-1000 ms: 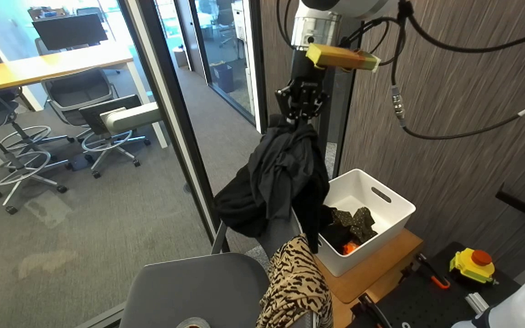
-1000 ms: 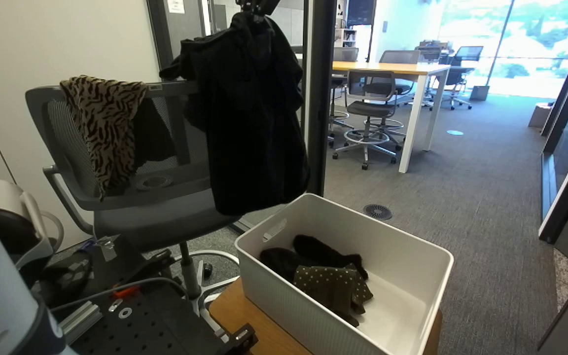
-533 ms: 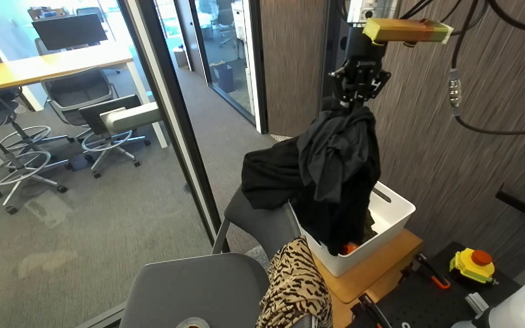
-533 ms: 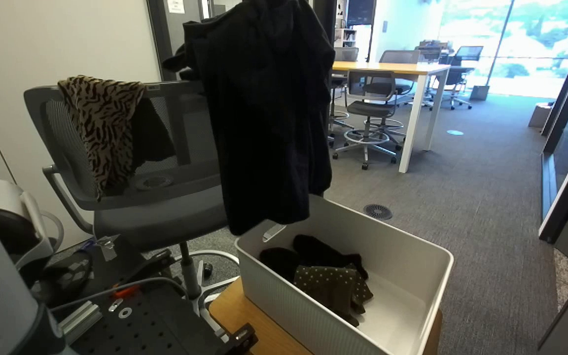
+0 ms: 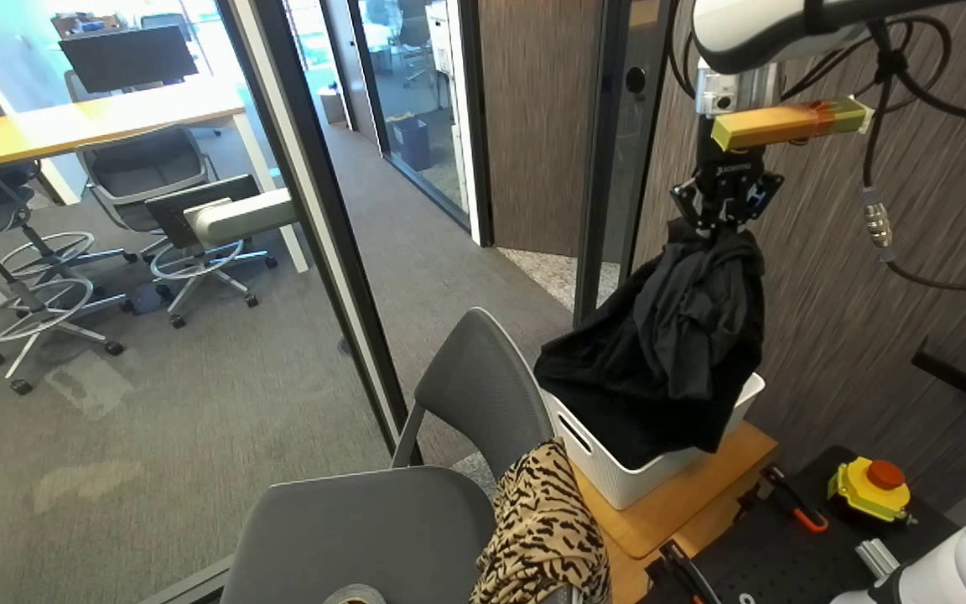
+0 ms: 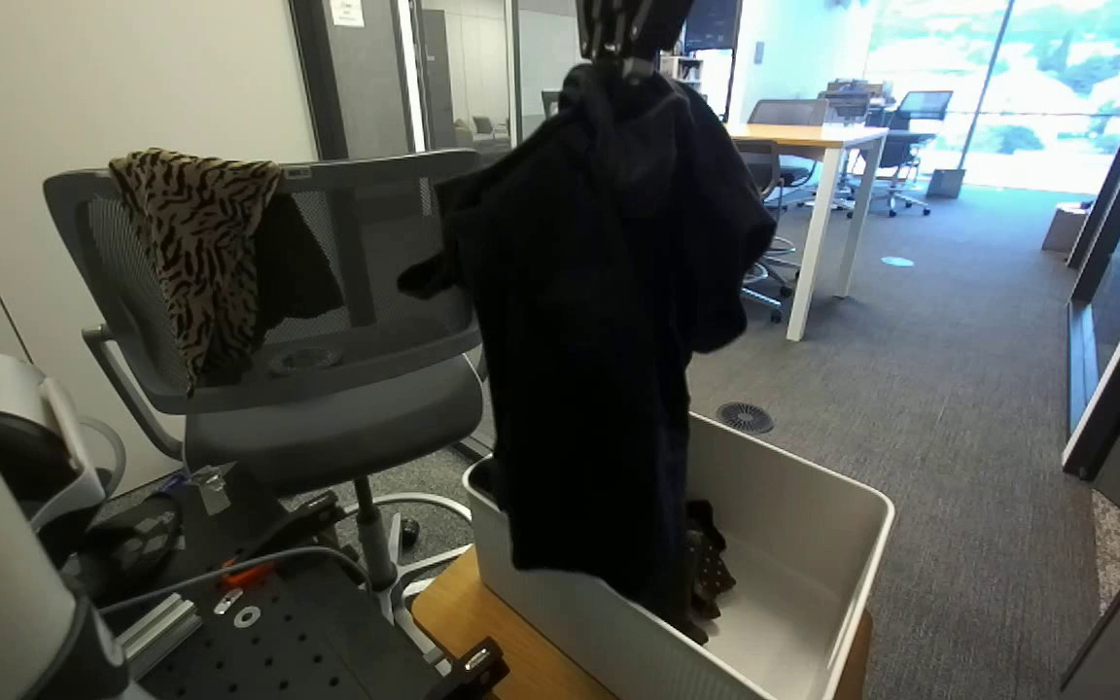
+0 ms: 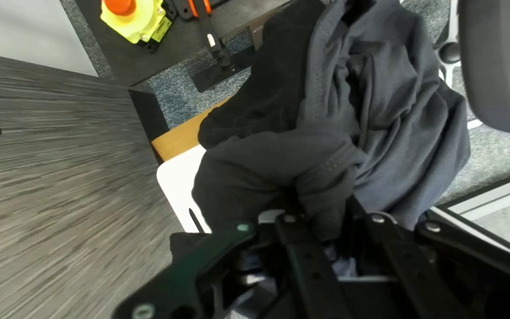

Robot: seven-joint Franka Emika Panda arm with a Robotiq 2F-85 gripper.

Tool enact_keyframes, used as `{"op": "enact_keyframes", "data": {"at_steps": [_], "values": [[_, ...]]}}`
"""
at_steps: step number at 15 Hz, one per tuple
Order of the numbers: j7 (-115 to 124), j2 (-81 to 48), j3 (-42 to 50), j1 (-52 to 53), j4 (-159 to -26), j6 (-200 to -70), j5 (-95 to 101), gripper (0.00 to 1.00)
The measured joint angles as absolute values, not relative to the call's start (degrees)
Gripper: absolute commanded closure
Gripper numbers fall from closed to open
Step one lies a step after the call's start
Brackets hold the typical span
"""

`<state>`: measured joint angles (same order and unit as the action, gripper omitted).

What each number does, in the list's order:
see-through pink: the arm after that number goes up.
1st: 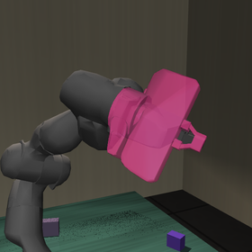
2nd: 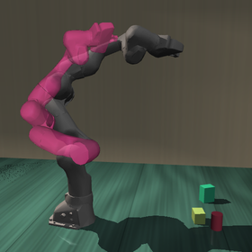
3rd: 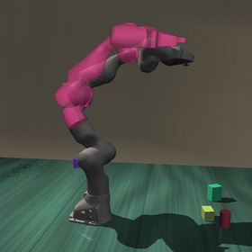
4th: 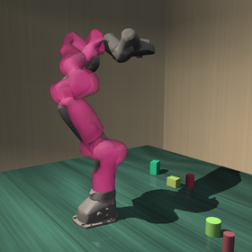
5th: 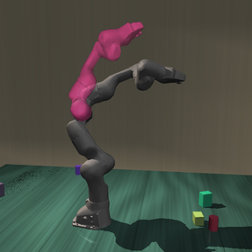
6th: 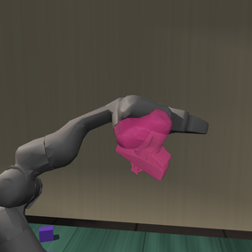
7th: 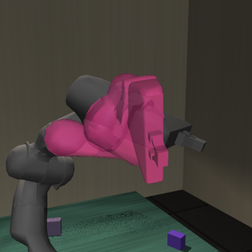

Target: Put the black cloth in the laundry basket

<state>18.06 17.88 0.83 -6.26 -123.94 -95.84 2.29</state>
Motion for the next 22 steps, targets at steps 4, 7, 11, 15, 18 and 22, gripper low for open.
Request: {"op": "enact_keyframes", "data": {"at_steps": [4,7,11,15,18,22], "values": [[21.1,14.4,2.5,-8.9,-128.8,-102.7,6.4,0.86],[23.1,10.0,3.3,-9.6,-131.1,-108.0,6.8,0.86],[23.9,2.6,3.4,-9.3,-131.4,-112.5,6.7,0.86],[23.8,-6.3,3.4,-7.9,-130.3,-115.3,4.5,0.86],[23.4,-13.6,3.4,-6.7,-127.7,-116.5,1.7,0.86],[21.5,-21.9,3.4,-5.8,-122.0,-116.1,-1.1,0.86]]}}
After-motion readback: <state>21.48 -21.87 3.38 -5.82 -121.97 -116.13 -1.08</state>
